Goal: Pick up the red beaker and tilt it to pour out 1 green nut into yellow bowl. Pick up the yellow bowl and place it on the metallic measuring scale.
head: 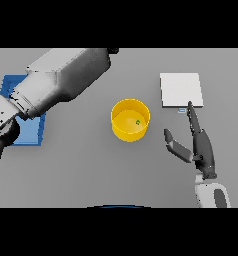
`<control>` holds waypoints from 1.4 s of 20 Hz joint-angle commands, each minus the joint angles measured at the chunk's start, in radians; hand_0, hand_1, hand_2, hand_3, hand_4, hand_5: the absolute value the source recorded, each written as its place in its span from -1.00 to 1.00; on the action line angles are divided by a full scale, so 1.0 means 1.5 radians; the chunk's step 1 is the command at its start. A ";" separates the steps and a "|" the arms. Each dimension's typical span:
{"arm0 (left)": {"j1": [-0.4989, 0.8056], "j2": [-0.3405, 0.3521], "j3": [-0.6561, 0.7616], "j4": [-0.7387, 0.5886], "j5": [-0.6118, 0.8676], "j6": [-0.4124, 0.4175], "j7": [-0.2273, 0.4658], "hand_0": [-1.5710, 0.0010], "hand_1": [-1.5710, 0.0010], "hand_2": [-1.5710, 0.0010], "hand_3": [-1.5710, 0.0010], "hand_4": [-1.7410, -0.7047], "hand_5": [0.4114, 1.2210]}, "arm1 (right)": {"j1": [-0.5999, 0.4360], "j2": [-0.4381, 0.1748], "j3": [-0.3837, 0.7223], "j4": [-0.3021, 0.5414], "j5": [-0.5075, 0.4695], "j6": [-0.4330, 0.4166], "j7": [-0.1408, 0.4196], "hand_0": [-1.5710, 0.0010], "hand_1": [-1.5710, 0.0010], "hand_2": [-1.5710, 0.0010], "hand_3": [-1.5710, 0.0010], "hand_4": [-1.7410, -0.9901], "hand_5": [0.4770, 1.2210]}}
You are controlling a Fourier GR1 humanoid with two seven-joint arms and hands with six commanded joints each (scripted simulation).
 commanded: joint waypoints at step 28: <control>0.481 0.281 0.537 -0.082 0.871 0.356 0.373 -1.00 -1.00 -1.00 -0.76 -1.00 1.00 | -0.020 -0.015 0.004 0.018 -0.022 0.032 -0.031 1.00 1.00 1.00 1.00 0.44 -0.38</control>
